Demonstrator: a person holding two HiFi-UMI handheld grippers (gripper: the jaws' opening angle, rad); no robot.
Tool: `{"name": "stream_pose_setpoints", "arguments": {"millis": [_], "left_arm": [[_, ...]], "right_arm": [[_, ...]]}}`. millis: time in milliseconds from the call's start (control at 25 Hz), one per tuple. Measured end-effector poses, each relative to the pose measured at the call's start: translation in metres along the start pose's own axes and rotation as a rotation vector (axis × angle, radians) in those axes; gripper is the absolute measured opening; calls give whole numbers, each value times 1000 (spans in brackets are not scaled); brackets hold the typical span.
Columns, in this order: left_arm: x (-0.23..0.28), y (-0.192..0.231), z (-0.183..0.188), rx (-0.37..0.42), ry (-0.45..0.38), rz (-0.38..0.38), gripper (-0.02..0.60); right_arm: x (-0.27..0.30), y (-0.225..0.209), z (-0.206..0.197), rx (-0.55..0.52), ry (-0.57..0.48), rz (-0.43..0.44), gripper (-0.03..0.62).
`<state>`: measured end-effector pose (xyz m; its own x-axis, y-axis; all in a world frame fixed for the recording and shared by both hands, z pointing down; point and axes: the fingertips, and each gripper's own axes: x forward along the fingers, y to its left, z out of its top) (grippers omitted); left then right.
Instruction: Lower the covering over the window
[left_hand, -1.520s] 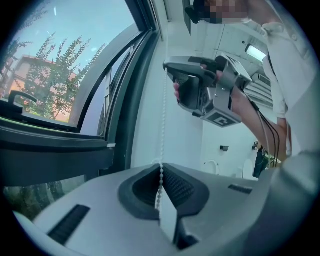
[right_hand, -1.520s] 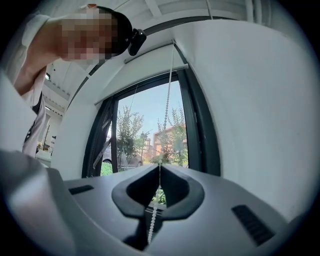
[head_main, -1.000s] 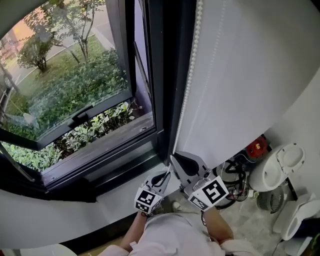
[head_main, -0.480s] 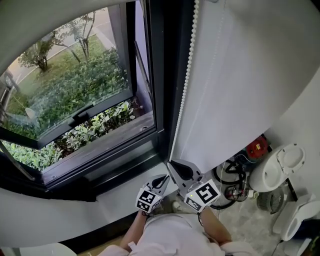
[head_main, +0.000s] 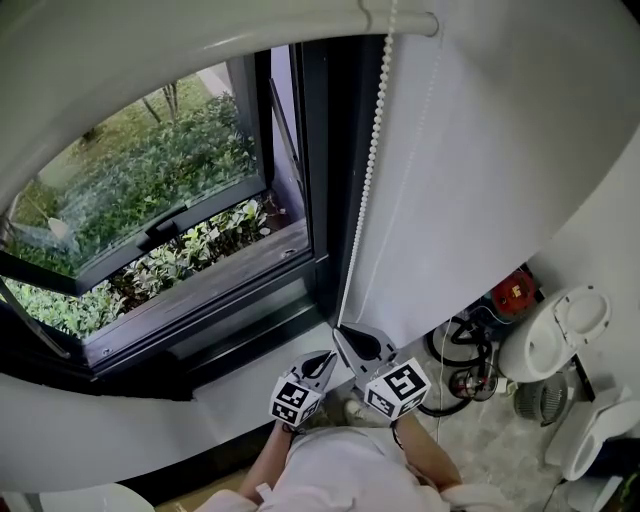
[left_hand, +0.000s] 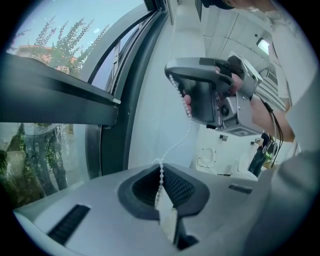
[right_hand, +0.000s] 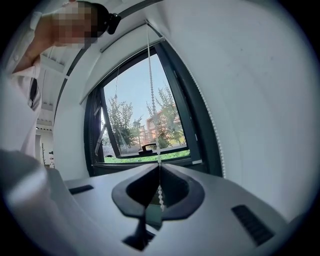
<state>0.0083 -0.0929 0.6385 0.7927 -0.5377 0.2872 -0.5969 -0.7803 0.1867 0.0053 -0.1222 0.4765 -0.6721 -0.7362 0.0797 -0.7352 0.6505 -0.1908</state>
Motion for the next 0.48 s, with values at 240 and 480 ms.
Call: {"name": "stream_pose_setpoints", "arguments": {"millis": [240,480], "left_arm": [[-17,-3,22,-2,-47,27,17],[-46,-13,75,45,-123,51,18]], "right_arm": [[-2,-2,0,-10,-9,-10,1],[-4,-4,0,-21,-5,-13,1]]}}
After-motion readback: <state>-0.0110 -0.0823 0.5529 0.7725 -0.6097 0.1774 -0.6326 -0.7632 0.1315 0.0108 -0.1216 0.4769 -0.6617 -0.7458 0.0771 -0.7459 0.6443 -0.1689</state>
